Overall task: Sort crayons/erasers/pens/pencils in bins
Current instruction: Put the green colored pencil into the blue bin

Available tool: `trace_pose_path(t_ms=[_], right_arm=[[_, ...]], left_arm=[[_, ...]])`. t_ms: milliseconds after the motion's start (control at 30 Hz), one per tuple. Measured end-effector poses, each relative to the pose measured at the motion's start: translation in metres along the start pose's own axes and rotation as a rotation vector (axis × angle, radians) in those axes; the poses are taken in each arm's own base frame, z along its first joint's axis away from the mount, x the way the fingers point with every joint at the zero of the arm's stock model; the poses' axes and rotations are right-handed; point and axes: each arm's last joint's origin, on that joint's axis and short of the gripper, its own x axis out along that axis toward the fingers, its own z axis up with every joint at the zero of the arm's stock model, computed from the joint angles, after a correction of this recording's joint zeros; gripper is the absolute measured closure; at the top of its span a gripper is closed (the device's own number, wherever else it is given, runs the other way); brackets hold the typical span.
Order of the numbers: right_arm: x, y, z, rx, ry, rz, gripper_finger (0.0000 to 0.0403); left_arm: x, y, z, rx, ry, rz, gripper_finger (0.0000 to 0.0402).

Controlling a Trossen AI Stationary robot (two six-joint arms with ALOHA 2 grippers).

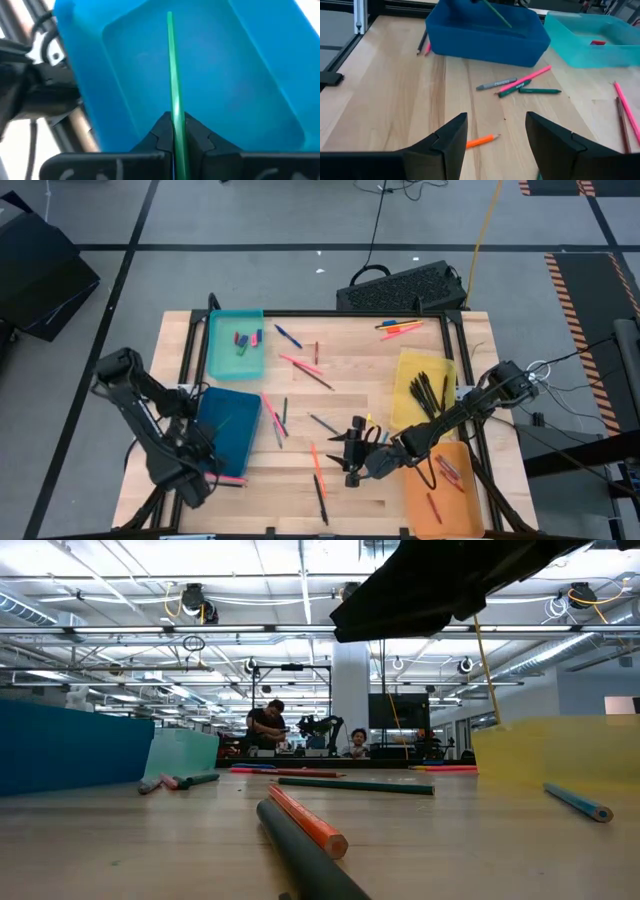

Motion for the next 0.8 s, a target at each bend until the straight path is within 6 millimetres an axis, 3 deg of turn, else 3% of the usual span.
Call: trace_pose_path(t_ms=[133, 300, 600, 800], right_arm=[[0.0, 0.0, -0.002, -0.007, 0.025, 0.027, 0.0209], [0.004, 0.005, 0.003, -0.024, 0.143, 0.016, 0.0209], [0.043, 0.036, 0.011, -0.127, 0.297, -0.019, 0.0209], [0.047, 0.038, 0.007, -0.084, 0.312, -0.043, 0.0209]], left_arm=[[0.023, -0.007, 0.004, 0.006, -0.02, -0.043, 0.0386], [0.043, -0.006, 0.017, 0.024, -0.018, 0.027, 0.037], [0.064, -0.009, 0.026, 0.049, 0.012, 0.021, 0.0382], [0.074, -0.004, 0.024, 0.047, 0.009, 0.044, 0.0361]])
